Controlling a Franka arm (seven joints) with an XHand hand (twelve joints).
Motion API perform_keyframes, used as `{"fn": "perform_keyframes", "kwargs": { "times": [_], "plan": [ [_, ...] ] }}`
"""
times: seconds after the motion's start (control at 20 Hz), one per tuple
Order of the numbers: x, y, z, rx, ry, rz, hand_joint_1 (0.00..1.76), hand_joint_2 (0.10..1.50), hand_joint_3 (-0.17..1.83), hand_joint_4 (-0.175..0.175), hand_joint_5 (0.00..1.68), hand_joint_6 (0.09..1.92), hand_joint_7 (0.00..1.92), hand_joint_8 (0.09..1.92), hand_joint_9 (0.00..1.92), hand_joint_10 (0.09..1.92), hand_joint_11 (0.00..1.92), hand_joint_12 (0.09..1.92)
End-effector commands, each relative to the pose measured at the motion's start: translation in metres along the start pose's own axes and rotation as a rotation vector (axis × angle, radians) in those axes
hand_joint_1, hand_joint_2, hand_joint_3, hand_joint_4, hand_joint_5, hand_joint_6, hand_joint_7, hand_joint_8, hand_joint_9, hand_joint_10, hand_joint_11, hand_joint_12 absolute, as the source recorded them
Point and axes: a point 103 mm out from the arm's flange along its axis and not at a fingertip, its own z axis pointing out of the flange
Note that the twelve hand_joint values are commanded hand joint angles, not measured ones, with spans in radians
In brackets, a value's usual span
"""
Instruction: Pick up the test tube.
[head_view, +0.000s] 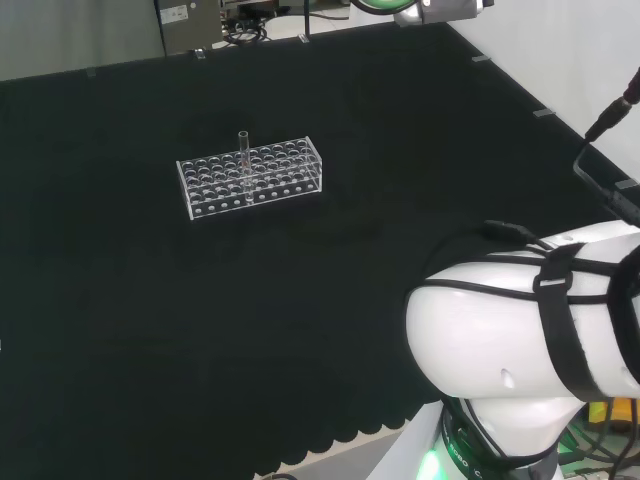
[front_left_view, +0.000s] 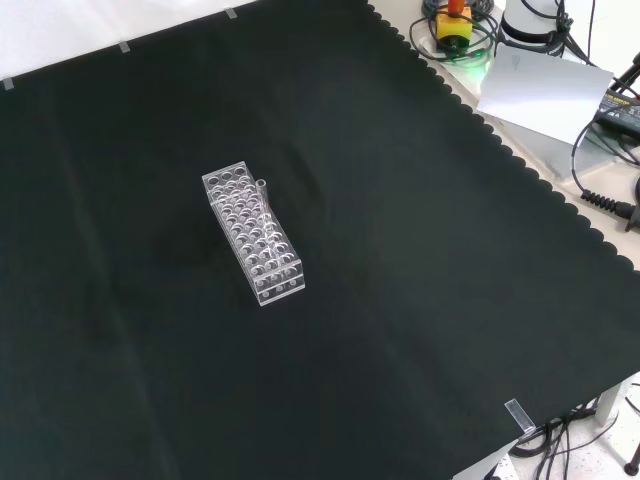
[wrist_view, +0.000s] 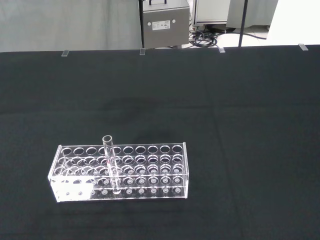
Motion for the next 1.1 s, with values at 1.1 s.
{"fn": "perform_keyframes", "kwargs": {
  "times": [1.1],
  "plan": [
    [0.034, 0.106, 0.027, 0.056, 0.065, -0.133, 0.82, 0.72, 0.41, -0.073, 0.36, 0.09, 0.26, 0.85, 0.35, 0.86, 0.16, 1.54]
  ]
}}
